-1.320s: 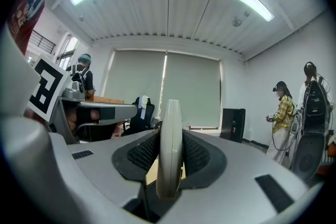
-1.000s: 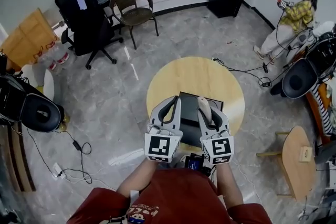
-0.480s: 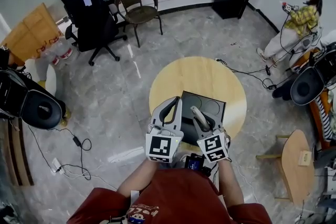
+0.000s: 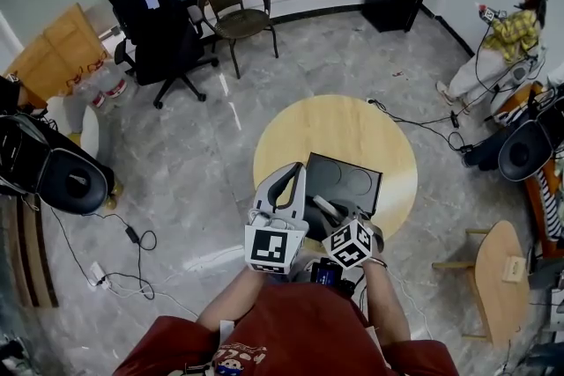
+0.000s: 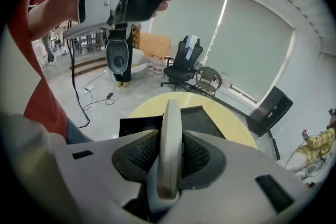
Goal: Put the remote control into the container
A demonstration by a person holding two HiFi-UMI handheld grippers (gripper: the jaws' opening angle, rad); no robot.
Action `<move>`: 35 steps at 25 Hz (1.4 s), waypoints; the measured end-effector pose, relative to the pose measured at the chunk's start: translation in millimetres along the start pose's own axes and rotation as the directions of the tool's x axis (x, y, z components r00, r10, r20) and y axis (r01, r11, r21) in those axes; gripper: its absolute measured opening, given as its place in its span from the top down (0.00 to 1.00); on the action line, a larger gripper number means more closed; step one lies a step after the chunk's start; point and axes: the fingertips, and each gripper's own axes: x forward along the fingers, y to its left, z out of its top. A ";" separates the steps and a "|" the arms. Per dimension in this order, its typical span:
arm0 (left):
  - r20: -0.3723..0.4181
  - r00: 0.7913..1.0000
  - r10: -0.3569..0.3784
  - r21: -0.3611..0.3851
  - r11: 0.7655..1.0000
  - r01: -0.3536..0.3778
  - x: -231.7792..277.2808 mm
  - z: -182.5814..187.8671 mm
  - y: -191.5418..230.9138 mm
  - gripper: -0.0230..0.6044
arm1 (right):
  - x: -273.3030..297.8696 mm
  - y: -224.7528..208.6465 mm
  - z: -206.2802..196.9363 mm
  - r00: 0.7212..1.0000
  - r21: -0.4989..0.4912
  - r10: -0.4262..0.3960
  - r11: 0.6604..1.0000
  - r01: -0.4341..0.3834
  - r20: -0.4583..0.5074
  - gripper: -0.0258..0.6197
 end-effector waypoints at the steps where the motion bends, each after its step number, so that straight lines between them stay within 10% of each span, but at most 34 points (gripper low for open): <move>1: 0.000 1.000 0.001 -0.001 1.000 -0.001 0.4 0.5 0.4 0.94 | 3.9 2.6 -4.0 1.000 -0.006 0.013 1.000 -0.013 -0.017 0.76; 35: -0.009 1.000 0.021 -0.005 1.000 -0.021 2.2 -5.7 10.2 0.94 | 71.4 42.6 -85.3 0.934 0.034 0.178 0.984 -0.176 -0.309 0.75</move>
